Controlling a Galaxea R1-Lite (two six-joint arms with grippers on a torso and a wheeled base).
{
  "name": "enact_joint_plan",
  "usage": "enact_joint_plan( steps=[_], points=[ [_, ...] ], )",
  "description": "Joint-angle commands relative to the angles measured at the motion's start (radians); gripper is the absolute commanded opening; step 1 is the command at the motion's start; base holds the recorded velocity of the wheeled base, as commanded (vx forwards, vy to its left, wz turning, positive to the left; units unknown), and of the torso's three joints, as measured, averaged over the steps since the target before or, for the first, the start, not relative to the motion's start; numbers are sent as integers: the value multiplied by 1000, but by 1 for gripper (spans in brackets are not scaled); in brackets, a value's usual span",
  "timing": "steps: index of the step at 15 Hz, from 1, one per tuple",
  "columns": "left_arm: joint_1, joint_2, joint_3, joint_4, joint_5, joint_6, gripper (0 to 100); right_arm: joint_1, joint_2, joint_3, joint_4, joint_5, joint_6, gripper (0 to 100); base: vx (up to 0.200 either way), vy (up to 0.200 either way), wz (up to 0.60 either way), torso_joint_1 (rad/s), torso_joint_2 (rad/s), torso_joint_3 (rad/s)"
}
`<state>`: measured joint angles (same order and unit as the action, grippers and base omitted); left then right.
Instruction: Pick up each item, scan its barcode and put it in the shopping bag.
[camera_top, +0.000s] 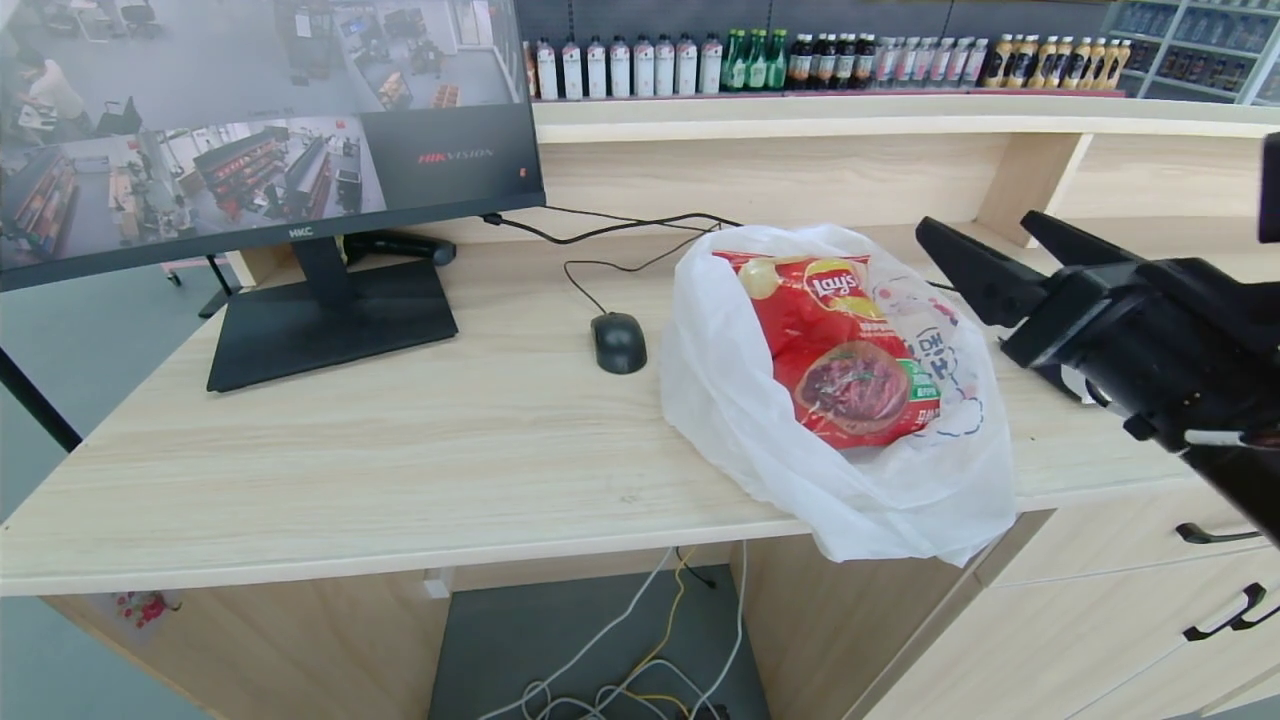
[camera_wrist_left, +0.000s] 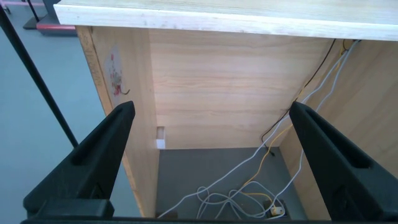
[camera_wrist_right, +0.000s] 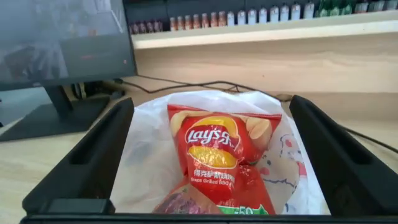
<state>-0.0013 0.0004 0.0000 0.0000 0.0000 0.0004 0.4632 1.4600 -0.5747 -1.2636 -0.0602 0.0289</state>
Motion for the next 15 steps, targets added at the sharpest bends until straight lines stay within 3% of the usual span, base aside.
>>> enact_joint_plan(
  steps=[1, 3, 6, 11, 15],
  points=[
    [0, 0, 0, 0, 0, 0, 100, 2, 17, 110, -132, 19, -1, 100, 0, 0, 0, 0, 0, 0],
    [0, 0, 0, 0, 0, 1, 100, 12, 11, 108, -145, 63, -17, 100, 0, 0, 0, 0, 0, 0],
    [1, 0, 0, 0, 0, 0, 100, 11, 51, 108, -307, 114, -98, 100, 0, 0, 0, 0, 0, 0],
    [0, 0, 0, 0, 0, -3, 100, 0, 95, 33, -307, 114, -150, 100, 0, 0, 0, 0, 0, 0],
    [0, 0, 0, 0, 0, -2, 100, 0, 111, 44, -307, 115, -146, 100, -150, 0, 0, 1, 1, -1]
  ],
)
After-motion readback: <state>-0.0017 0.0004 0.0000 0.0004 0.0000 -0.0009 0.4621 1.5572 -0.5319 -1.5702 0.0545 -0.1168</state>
